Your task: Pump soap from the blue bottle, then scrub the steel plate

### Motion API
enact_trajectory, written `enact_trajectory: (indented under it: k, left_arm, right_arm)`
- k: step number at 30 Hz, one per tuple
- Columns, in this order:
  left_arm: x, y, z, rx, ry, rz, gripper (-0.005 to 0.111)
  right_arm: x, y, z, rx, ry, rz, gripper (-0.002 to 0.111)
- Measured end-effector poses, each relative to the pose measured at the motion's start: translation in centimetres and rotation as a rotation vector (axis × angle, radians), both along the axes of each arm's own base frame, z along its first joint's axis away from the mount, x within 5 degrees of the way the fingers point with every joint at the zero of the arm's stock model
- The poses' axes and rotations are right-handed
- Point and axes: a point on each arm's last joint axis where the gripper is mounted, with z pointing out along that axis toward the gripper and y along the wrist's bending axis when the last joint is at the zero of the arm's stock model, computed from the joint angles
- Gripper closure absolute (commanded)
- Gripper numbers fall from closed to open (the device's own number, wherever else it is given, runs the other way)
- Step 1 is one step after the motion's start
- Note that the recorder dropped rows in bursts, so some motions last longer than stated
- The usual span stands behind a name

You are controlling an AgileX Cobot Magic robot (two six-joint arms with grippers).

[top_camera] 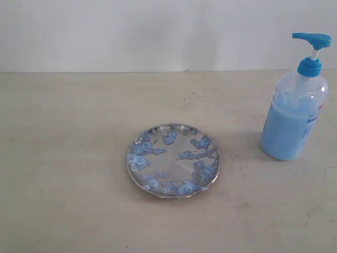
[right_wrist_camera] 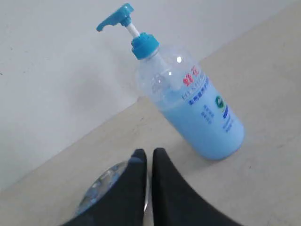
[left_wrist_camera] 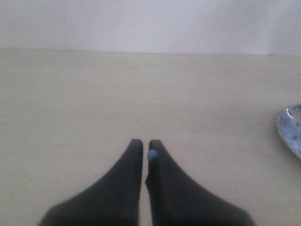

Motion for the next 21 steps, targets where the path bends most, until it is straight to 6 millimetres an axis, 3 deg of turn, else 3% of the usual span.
enact_trajectory:
  k: [6,10,12,14,17,19,20,21]
  left_arm:
    - [0.0,0.0,0.0,0.0,0.0,0.0,0.103]
    - [0.0,0.0,0.0,0.0,0.0,0.0,0.103]
    - [0.0,0.0,0.0,0.0,0.0,0.0,0.103]
    - [0.0,0.0,0.0,0.0,0.0,0.0,0.103]
    - [0.0,0.0,0.0,0.0,0.0,0.0,0.103]
    - [0.0,0.0,0.0,0.0,0.0,0.0,0.103]
    - [0.0,0.0,0.0,0.0,0.0,0.0,0.103]
    - [0.0,0.0,0.0,0.0,0.0,0.0,0.103]
  right_arm:
    - [0.0,0.2,-0.3,0.13,0.036,0.006,0.109]
    - [0.1,-0.4,0.9,0.02,-0.104,-0.05,0.102]
    - [0.0,-1.0,2.1,-0.199,-0.222,-0.112,0.09]
    - [0.2,-1.2,2.5,-0.386,-0.228,-0.135,0.076]
    - [1.3,-1.2,2.2,-0.454,-0.122,-0.094,0.042]
    - [2.3,-1.1,1.6,-0.451,-0.028,-0.054,0.013]
    - [2.9,-1.1,1.3,-0.439,0.014,-0.037,0.003]
    - [3.4,-1.1,1.0,-0.435,0.048,-0.025,0.004]
